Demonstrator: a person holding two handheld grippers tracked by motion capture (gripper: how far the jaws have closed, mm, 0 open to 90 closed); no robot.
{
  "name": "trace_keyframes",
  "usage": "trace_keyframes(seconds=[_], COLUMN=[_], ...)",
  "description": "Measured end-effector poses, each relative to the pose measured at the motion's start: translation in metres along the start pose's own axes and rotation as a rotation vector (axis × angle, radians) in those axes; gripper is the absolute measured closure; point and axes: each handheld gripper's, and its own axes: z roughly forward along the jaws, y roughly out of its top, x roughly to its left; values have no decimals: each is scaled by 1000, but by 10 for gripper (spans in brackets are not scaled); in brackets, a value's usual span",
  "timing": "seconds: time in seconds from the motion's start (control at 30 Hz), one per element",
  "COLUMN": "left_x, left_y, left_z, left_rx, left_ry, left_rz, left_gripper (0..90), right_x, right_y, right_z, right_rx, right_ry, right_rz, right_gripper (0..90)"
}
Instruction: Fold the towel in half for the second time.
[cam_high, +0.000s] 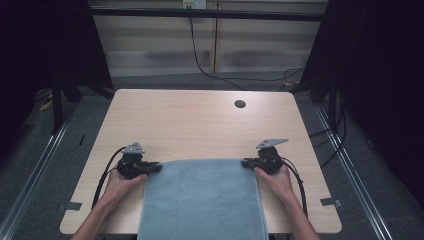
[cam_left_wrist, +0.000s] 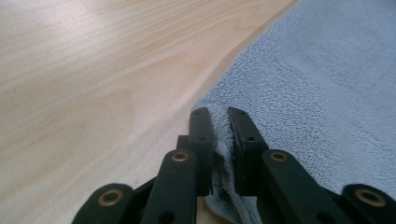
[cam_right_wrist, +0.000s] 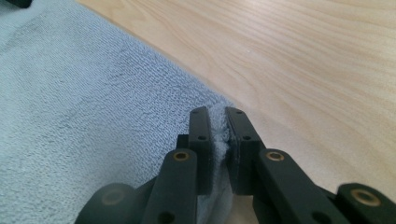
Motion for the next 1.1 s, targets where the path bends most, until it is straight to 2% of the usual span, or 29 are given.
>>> trace_keyframes(seconds=[0.07, 0.13, 0.17, 0.2, 0.23, 0.27, 0.33, 0.4, 0.5, 0.53, 0.6, 0.63, 0.77, 0.83, 0.87, 0.93, 0.97, 1.0, 1.03, 1.1], left_x=[-2, -2, -2, 1, 1, 5, 8, 11, 14, 15, 19, 21, 23, 24, 24, 25, 25, 25, 26, 29], left_y=[-2, -1, -1, 3, 3, 7, 10, 16, 24, 27, 35, 45, 58, 71, 71, 82, 87, 92, 97, 105], left_z=[-4, -9, -9, -14, -14, -18, -17, -17, -18, -20, -24, -29, -37, -44, -44, -48, -49, -50, -51, -52], left_rx=[-3, -36, -36, -71, -71, -95, -88, -126, -125, -144, -162, -182, -223, -240, -240, -248, -254, -256, -257, -270], left_ry=[2, -7, -7, -3, -3, 14, 15, 7, 7, 8, 7, -1, 1, 11, 11, 19, 31, 36, 47, 59], left_rz=[3, -27, -27, -38, -38, -42, -54, -60, -59, -58, -72, -74, -82, -69, -69, -56, -51, -44, -35, -36], left_gripper=[813, 816, 817, 817, 817, 816, 816, 819, 820, 820, 820, 821, 821, 822, 822, 822, 823, 823, 823, 824], right_x=[2, 5, 6, 7, 8, 9, 7, 5, 3, 2, 0, -1, -3, -5, -5, -7, -8, -8, -10, -13], right_y=[1, 4, 6, 7, 9, 10, 14, 19, 24, 28, 36, 45, 63, 70, 70, 82, 91, 91, 99, 105], right_z=[-5, -10, -12, -14, -15, -17, -20, -21, -22, -22, -24, -29, -37, -39, -39, -43, -45, -45, -45, -46], right_rx=[-25, -56, -67, -81, -91, -97, -120, -125, -128, -133, -141, -167, -198, -208, -208, -207, -223, -223, -230, -234], right_ry=[12, 26, 32, 38, 38, 34, 36, 32, 31, 31, 25, 23, 9, 4, 4, -6, -10, -10, -25, -31], right_rz=[7, 9, 10, 10, 10, 9, 13, 17, 13, 11, 7, 0, -9, -18, -18, -28, -31, -31, -34, -34], right_gripper=[829, 831, 832, 833, 833, 833, 834, 835, 836, 836, 836, 836, 836, 836, 836, 837, 838, 838, 838, 838])
